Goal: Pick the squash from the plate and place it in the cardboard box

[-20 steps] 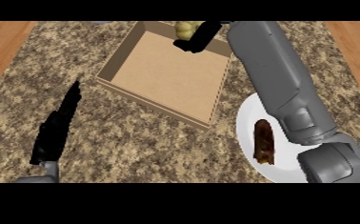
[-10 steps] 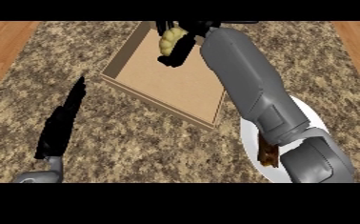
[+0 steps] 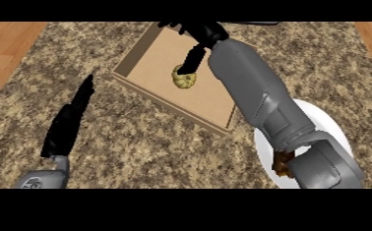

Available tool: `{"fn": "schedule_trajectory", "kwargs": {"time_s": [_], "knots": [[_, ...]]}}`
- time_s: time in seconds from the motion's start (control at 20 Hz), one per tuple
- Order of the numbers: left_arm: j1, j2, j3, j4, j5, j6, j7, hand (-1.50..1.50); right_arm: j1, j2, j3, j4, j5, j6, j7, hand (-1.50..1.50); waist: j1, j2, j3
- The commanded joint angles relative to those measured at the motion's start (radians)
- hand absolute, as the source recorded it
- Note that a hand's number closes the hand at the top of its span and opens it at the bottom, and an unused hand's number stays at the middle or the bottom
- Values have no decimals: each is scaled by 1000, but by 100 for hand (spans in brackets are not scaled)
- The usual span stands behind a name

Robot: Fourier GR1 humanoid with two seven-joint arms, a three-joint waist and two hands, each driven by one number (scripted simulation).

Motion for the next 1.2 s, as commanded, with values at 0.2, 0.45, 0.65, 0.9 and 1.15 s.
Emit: {"fn": "schedule_trajectory", "kwargs": {"time_s": [0.2, 0.45, 0.65, 0.9, 1.15], "knots": [[-28, -46, -39, 9, -36, 33, 19, 0, -19, 1, -164, -14, -223, -97, -29, -150, -2, 3, 2], [-16, -16, 5, 2, -11, 20, 14, 0, 1, 1, -291, -6, -333, -92, -80, -150, -19, 6, 2], [-3, 1, 20, -3, 3, 3, -2, 0, -17, -110, -381, -8, -412, -15, -77, -150, -29, 5, 2], [29, 5, 18, -46, 3, 0, 10, 0, 13, -240, -436, 25, -443, -45, -54, -150, -19, 8, 2], [-3, -35, -14, -9, -19, 20, 11, 0, 41, -392, -475, 43, -476, 103, -75, -150, -23, 22, 3]]}}
